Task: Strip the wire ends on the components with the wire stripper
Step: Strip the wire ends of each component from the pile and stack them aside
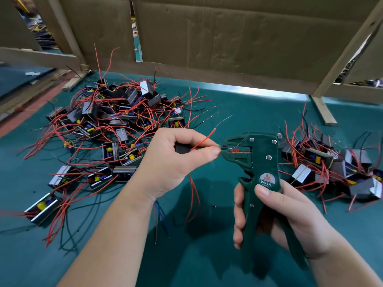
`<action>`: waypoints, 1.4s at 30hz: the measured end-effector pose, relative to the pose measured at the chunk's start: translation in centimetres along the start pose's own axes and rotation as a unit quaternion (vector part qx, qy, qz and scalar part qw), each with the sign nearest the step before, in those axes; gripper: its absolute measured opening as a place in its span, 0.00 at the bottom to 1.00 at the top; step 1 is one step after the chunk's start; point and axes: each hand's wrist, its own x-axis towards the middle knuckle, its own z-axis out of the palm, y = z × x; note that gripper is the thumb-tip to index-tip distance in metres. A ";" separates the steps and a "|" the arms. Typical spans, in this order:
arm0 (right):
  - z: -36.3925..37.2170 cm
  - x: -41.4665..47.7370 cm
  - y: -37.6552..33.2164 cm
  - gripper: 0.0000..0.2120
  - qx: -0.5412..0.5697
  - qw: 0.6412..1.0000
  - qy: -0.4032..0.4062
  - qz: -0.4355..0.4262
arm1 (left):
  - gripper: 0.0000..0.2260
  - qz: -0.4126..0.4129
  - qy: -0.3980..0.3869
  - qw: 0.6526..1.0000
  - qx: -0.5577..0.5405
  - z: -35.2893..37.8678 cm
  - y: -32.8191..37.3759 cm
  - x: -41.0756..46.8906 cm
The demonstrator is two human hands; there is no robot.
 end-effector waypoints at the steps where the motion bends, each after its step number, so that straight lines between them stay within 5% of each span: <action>1: 0.0 0.0 0.0 0.21 0.000 1.000 0.002 0.003 | 0.05 0.000 -0.001 1.000 0.007 -0.1 -0.1 0.0; 13: -0.2 0.4 0.6 0.19 0.004 1.000 -0.009 0.025 | 0.01 -0.017 -0.032 0.995 0.089 -1.4 -0.8 0.2; 20: -0.4 0.5 0.8 0.20 -0.016 0.999 0.005 0.037 | 0.08 -0.029 -0.040 0.994 0.101 -1.5 -0.8 0.1; 31: 1.8 1.7 1.6 0.23 0.022 0.983 0.171 0.065 | 0.07 -0.065 0.002 0.986 0.153 -0.9 -1.5 0.6; 37: 0.4 1.4 0.6 0.16 0.143 0.982 0.124 0.001 | 0.05 -0.070 0.098 0.989 0.084 -1.5 -1.6 0.8; 39: 0.0 1.4 0.5 0.14 0.149 0.977 0.150 -0.012 | 0.01 -0.077 0.099 0.992 0.009 -1.3 -1.4 0.8; 42: -0.5 1.5 0.5 0.17 0.153 0.973 0.175 0.015 | 0.09 -0.075 0.073 0.991 -0.080 -1.0 -1.2 0.7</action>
